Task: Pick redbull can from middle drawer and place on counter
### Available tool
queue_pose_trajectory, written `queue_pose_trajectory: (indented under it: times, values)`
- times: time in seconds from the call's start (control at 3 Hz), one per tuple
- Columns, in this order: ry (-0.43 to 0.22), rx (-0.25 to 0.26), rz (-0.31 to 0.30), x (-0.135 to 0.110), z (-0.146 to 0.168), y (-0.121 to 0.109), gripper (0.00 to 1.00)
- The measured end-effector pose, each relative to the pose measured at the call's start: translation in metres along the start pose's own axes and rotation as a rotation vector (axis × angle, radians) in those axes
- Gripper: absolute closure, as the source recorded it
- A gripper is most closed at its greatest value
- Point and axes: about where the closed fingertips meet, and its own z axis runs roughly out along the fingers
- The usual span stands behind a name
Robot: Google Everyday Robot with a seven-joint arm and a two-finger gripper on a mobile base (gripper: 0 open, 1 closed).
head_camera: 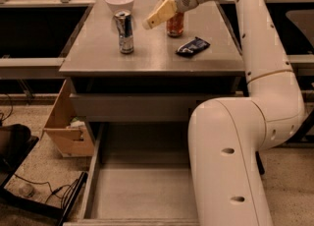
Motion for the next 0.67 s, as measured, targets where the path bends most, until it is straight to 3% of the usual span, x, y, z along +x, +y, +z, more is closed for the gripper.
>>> queue_pose_trajectory:
  times: [0.33,0.67]
  values:
    - [0.227,0.067,0.032,-0.008,-0.048,0.021,0.00]
    - [0.470,0.187,0.095,-0.012,-0.098,0.037,0.00]
